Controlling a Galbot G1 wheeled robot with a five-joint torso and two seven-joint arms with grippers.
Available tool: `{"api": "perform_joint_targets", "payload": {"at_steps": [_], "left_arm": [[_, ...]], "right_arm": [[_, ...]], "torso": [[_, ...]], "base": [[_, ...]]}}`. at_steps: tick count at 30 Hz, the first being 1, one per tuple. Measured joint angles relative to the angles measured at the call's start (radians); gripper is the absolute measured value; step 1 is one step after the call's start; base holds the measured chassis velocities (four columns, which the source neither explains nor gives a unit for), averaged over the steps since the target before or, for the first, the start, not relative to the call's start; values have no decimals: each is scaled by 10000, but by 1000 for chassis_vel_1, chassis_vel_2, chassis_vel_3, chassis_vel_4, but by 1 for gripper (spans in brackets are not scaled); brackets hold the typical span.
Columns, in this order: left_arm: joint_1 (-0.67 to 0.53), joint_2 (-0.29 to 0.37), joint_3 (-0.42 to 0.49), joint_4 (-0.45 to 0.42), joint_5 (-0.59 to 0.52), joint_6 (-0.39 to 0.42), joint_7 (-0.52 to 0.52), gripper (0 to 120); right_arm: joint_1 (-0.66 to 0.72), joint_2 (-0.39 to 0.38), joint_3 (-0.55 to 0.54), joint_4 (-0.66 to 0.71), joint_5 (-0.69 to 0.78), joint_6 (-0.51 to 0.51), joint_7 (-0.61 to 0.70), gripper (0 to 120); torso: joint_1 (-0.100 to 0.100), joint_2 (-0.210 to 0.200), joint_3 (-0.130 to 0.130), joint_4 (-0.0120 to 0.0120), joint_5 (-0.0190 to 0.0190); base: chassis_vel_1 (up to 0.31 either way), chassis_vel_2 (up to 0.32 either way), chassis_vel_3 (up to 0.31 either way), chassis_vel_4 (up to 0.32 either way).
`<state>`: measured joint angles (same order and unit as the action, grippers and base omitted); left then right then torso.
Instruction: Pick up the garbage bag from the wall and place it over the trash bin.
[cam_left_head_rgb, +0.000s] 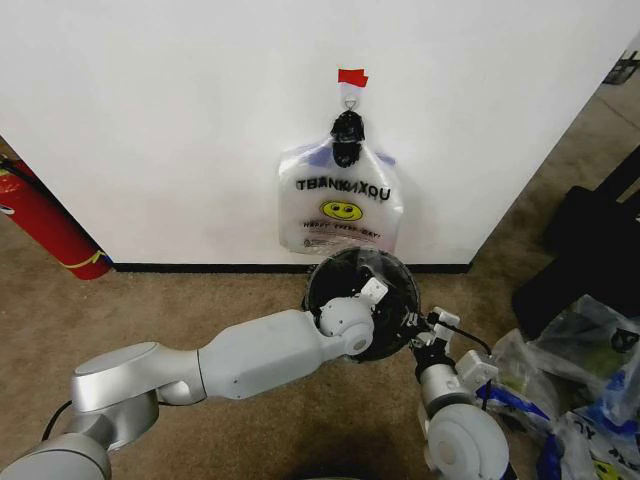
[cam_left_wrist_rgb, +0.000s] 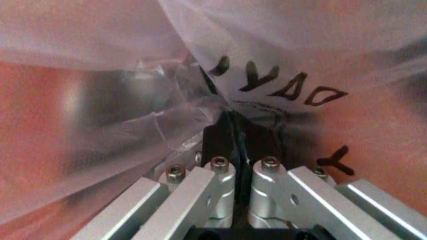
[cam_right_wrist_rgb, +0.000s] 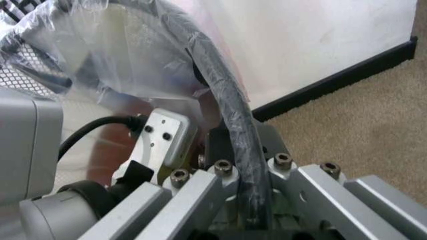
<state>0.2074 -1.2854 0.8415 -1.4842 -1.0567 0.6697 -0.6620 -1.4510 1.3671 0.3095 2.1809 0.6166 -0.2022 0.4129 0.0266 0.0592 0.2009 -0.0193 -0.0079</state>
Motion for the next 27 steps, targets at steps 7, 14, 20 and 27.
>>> {"api": "perform_joint_targets", "payload": {"at_steps": [7,14,20,27], "left_arm": [[10,330,-35,-827,-147,5,-96,0],[-456,1419,320,-2948,-354,263,46,0],[-815,1876,411,-3570,-992,651,-156,0],[-937,1709,905,-3023,-514,675,-18,0]], "right_arm": [[71,-9,48,-294,-215,58,-9,0],[67,-36,61,-391,-414,147,7,0],[46,-94,18,-449,-958,343,-100,0],[32,-186,1,-424,-1135,415,-182,0]], "torso": [[0,0,0,-1,-1],[-1,0,0,2,0],[-1,0,-1,-1,-2],[-1,2,-1,0,-2]], "base": [[0,0,0,0],[0,0,0,0],[0,0,0,0],[0,0,0,0]]}}
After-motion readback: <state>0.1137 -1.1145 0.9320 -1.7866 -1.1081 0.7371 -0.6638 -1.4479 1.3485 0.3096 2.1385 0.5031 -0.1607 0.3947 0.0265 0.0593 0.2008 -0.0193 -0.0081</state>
